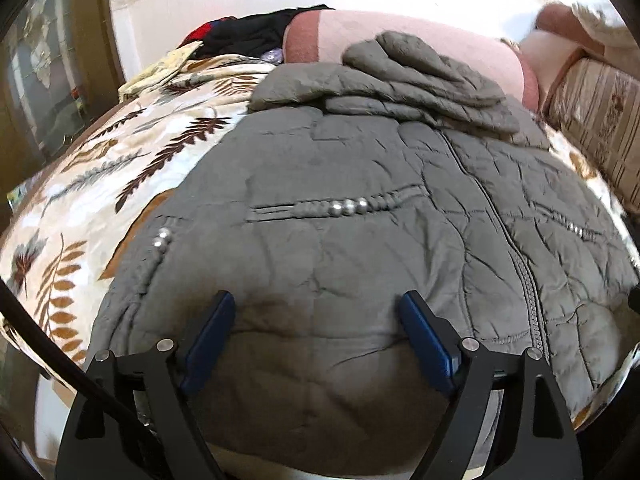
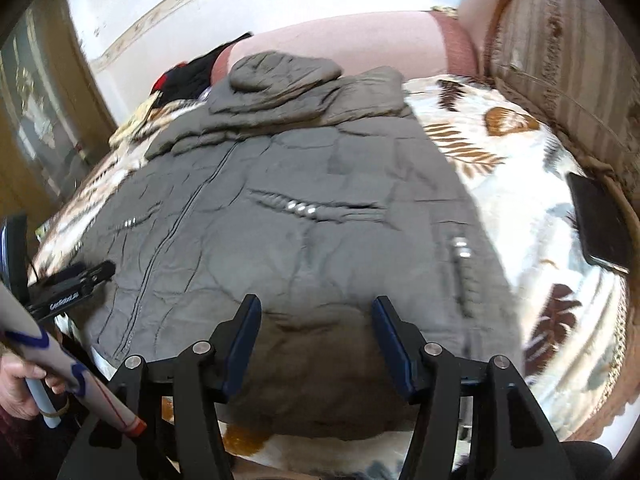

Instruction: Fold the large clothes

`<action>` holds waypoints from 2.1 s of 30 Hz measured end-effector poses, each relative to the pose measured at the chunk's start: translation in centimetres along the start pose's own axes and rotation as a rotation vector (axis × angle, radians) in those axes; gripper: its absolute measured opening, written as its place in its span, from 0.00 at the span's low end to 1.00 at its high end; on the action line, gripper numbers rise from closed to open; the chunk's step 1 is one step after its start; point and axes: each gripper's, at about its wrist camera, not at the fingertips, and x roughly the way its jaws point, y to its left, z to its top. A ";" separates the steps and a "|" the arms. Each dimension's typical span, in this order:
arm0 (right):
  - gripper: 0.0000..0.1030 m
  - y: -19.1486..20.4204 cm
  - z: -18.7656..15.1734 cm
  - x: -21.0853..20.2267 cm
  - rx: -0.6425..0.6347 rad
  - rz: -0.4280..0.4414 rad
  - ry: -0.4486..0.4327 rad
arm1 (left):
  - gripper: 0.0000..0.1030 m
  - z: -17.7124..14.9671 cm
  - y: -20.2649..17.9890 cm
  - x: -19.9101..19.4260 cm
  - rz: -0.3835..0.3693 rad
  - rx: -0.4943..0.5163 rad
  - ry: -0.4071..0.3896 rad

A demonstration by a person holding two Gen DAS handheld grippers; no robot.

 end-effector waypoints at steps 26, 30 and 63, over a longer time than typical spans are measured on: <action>0.66 -3.8 -0.1 -2.0 0.093 -0.014 -0.139 | 0.81 -1.3 3.9 -0.3 -0.033 -0.066 -0.092; 0.66 -8.1 -0.3 -3.2 0.278 -0.037 -0.163 | 0.81 -1.2 4.8 -1.0 -0.039 -0.087 -0.107; 0.74 -7.1 -3.6 -0.1 0.418 0.116 0.029 | 0.81 -4.6 8.6 -1.3 -0.113 -0.344 -0.008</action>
